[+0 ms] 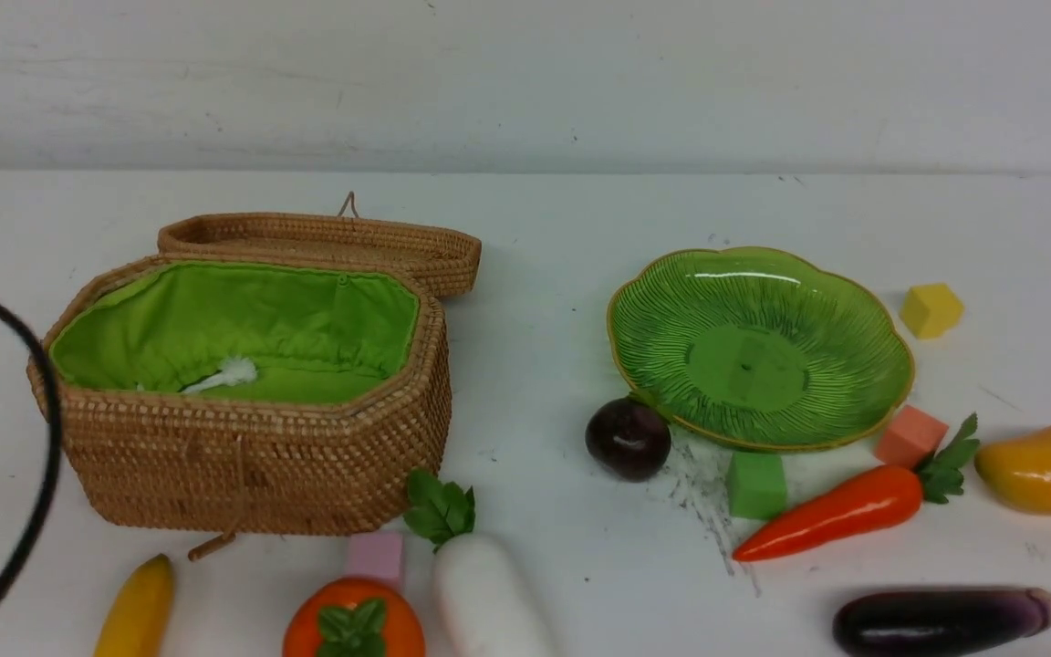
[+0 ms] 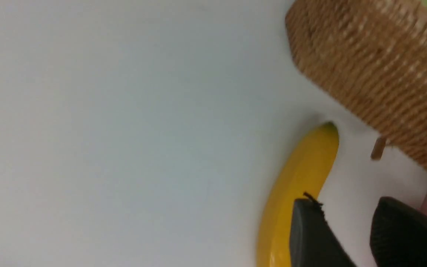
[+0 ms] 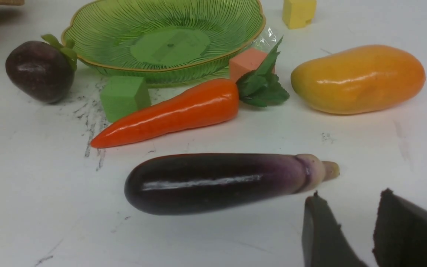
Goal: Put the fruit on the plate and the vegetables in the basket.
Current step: Use the left arm to grab a banana and put it into the right plate
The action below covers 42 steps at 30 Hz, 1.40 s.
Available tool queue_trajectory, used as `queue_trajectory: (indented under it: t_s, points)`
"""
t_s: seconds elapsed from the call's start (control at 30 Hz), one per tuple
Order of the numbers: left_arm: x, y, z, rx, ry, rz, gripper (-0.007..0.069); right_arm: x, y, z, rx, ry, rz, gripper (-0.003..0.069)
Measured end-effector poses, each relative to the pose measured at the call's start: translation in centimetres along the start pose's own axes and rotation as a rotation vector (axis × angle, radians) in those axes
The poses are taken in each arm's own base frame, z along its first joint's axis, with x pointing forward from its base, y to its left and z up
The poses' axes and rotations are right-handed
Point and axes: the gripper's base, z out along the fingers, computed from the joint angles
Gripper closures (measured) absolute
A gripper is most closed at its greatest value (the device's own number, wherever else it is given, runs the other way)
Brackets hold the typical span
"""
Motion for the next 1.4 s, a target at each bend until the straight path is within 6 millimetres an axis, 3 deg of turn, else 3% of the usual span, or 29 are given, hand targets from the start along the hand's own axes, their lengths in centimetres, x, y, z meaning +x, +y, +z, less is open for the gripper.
queue_trajectory:
  t_s: [0.2, 0.53, 0.67, 0.77, 0.93, 0.97, 1.13, 1.23, 1.4]
  points:
    - [0.6, -1.7, 5.2, -0.025, 0.27, 0.091, 0.0333, 0.0, 0.0, 0.0, 0.0, 0.0, 0.0, 0.042]
    - [1.1, -2.3, 11.1, -0.06, 0.433, 0.22, 0.0083, 0.0, 0.0, 0.0, 0.0, 0.0, 0.0, 0.042]
    - [1.5, -2.6, 13.3, -0.054, 0.473, 0.183, 0.0074, 0.0, 0.0, 0.0, 0.0, 0.0, 0.0, 0.042]
    - [2.0, -2.8, 14.1, -0.043, 0.513, 0.167, 0.0118, 0.0, 0.0, 0.0, 0.0, 0.0, 0.0, 0.0417]
    - [2.1, -3.3, 13.9, 0.006, 0.568, 0.213, 0.0321, 0.0, 0.0, 0.0, 0.0, 0.0, 0.0, 0.0417]
    - [2.2, -3.4, 13.8, 0.019, 0.584, 0.227, 0.0333, 0.0, 0.0, 0.0, 0.0, 0.0, 0.0, 0.0417]
    - [2.7, -3.7, 12.3, 0.087, 0.657, 0.254, 0.0326, 0.0, 0.0, 0.0, 0.0, 0.0, 0.0, 0.0417]
    - [2.7, -3.9, 10.4, 0.127, 0.664, 0.267, 0.0326, 0.0, 0.0, 0.0, 0.0, 0.0, 0.0, 0.0417]
    - [2.3, -3.9, 5.5, 0.192, 0.613, 0.33, 0.0326, 0.0, 0.0, 0.0, 0.0, 0.0, 0.0, 0.0417]
